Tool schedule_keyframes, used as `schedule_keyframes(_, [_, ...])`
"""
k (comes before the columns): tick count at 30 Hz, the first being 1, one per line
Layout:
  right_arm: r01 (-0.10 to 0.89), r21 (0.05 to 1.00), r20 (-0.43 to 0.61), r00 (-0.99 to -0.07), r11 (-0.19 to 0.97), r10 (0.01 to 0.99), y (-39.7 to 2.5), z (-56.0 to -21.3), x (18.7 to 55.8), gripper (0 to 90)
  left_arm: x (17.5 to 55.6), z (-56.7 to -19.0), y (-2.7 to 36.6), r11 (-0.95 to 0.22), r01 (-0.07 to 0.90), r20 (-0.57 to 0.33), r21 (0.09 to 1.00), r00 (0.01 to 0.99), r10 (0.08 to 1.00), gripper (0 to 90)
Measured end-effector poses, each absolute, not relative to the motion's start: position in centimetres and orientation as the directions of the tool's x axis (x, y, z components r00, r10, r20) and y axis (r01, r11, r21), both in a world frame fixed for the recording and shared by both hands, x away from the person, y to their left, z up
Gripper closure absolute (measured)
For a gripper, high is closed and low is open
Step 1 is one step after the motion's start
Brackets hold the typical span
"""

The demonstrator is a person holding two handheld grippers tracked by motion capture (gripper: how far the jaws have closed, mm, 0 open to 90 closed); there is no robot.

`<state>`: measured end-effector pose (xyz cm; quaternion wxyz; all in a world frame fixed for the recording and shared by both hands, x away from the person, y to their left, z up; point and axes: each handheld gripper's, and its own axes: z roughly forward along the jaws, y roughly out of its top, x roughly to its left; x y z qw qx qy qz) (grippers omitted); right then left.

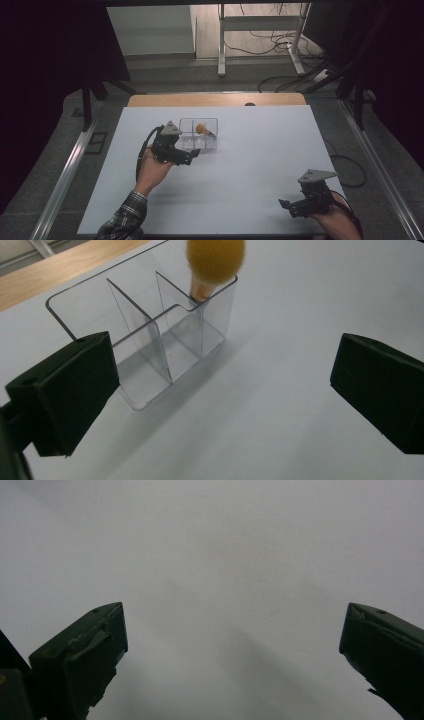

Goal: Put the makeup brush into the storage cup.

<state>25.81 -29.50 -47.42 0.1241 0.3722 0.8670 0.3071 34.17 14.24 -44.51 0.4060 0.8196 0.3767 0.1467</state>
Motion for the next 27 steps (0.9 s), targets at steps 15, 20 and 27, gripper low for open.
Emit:
schedule_keyframes(15, [0.559,0.636,0.017,-0.699,0.532,0.715,-29.5,-47.3,25.8,0.0,33.3,-45.6,14.3,-0.379,0.509,-0.072,0.773,0.663,0.745,0.0])
schedule_keyframes(20, [0.553,0.637,0.014,-0.706,0.538,0.708,-29.4,-47.3,25.8,0.0,33.1,-46.0,14.1,-0.402,0.505,-0.052,0.763,0.669,0.741,0.0])
schedule_keyframes(27, [0.554,0.640,0.022,-0.706,0.533,0.708,-29.4,-47.3,25.8,0.0,32.6,-46.2,14.3,-0.408,0.509,-0.043,0.758,0.663,0.747,0.0])
